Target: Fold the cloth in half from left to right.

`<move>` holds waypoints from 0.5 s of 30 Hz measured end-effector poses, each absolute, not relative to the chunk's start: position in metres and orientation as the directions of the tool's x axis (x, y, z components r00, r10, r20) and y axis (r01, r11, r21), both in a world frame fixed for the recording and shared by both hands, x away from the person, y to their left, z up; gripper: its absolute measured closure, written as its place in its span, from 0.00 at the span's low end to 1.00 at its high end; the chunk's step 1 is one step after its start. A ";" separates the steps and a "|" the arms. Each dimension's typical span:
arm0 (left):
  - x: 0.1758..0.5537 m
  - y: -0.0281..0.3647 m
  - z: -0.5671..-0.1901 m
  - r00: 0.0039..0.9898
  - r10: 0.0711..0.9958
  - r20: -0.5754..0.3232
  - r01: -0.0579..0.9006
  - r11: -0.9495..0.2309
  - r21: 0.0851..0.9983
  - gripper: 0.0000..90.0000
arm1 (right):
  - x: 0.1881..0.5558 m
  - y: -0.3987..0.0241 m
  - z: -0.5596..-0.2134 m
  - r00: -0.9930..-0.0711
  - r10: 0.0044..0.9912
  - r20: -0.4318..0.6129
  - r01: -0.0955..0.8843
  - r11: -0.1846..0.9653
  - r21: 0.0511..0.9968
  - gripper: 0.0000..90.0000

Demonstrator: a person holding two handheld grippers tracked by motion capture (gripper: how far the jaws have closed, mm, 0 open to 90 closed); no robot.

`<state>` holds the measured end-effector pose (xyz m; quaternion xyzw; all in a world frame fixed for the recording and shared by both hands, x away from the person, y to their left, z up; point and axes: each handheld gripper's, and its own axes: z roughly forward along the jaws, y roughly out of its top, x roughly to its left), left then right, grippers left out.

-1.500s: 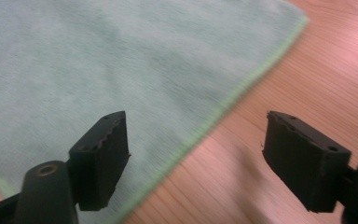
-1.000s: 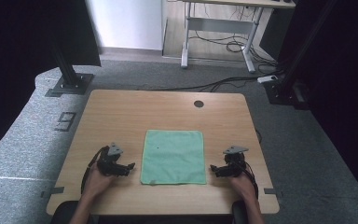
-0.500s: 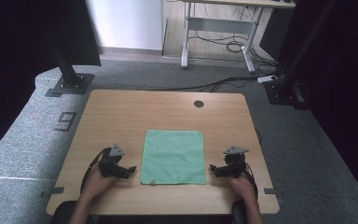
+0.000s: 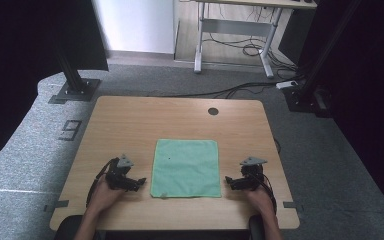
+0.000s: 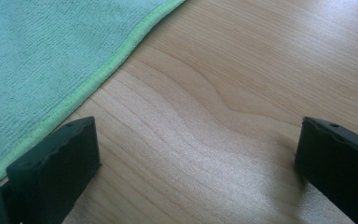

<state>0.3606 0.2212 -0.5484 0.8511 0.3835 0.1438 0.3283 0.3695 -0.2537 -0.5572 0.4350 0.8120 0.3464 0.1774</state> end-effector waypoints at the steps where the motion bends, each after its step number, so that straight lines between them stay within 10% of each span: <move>1: 0.361 0.221 -0.548 0.664 0.748 -0.007 0.560 -0.491 0.667 0.03 | 0.369 -0.254 -0.557 -0.558 0.830 0.014 0.584 0.381 0.717 0.00; 15: 0.396 0.207 -0.535 0.621 0.783 0.016 0.549 -0.450 0.704 0.02 | 0.362 -0.241 -0.545 -0.574 0.817 0.054 0.571 0.352 0.742 0.01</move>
